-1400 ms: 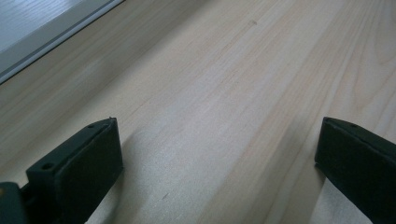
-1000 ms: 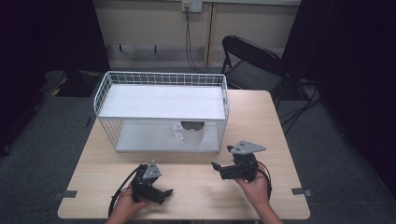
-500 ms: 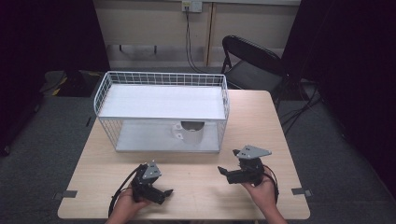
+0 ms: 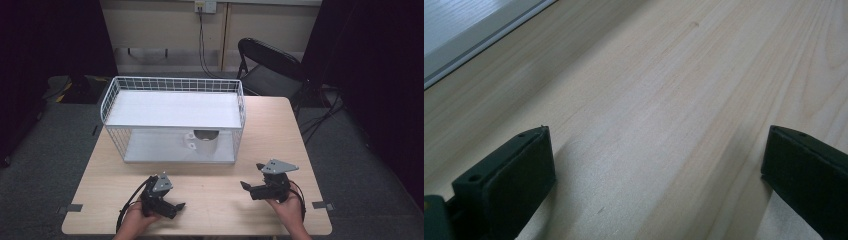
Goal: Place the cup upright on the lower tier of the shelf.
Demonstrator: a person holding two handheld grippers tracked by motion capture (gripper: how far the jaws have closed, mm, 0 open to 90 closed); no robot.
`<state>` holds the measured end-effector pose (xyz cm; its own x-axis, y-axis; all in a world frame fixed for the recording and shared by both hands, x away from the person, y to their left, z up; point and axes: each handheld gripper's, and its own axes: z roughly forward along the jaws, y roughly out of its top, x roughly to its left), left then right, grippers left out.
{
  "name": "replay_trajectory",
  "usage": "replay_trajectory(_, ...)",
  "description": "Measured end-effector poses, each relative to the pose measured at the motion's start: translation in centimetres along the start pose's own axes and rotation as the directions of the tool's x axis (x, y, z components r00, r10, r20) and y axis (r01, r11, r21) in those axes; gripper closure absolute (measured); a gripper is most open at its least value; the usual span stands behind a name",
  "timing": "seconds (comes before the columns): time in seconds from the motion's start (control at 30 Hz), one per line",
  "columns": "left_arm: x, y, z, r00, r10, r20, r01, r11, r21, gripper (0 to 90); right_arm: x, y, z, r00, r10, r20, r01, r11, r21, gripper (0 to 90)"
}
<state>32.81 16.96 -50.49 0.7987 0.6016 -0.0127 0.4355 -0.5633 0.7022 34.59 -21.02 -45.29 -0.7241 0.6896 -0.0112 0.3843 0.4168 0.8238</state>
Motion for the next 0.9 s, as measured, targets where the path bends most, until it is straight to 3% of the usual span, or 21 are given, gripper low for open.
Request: replay_trajectory(0.9, 0.0, 0.0, 0.0, 1.0000, 0.000, 0.000, 0.000, 1.0000, 0.000, 0.0, -2.3, -3.3, -1.9, 0.9999, 0.007, 0.009, -0.007, 0.999, 0.033, 12.3)
